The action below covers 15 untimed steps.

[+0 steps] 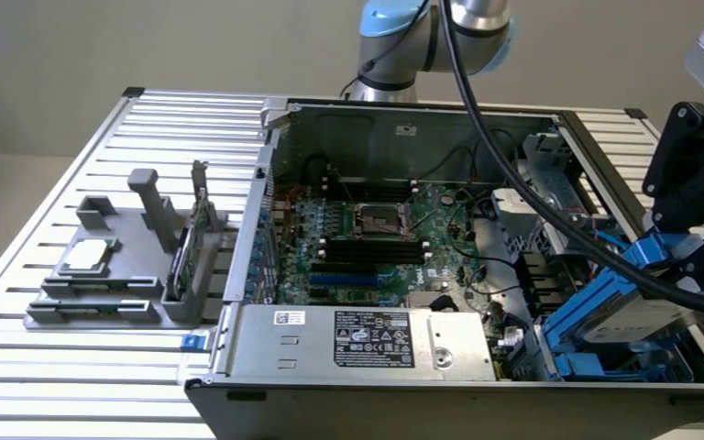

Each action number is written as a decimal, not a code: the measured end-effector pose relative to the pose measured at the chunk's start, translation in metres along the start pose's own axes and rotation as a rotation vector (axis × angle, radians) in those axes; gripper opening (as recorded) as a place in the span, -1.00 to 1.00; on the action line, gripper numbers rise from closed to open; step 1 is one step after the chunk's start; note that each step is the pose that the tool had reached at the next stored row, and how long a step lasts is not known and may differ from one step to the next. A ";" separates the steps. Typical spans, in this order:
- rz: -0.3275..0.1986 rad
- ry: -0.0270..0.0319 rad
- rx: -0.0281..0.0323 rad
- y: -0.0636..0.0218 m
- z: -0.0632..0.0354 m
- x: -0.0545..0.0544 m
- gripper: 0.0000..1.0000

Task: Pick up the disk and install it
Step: 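Insert the disk into the insertion slot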

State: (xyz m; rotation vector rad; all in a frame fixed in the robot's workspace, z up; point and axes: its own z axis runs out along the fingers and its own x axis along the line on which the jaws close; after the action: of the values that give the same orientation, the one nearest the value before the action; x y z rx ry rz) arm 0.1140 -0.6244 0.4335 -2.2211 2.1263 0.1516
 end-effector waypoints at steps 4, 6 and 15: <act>-0.004 0.0001 -0.0007 -0.0001 0.0002 0.000 -0.32; -0.006 0.0006 -0.0008 0.0000 0.0001 0.000 -0.32; -0.011 -0.0003 -0.0012 -0.0001 0.0005 0.000 -0.18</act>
State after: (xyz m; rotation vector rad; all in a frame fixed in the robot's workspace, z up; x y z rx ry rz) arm 0.1140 -0.6244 0.4330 -2.2324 2.1145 0.1526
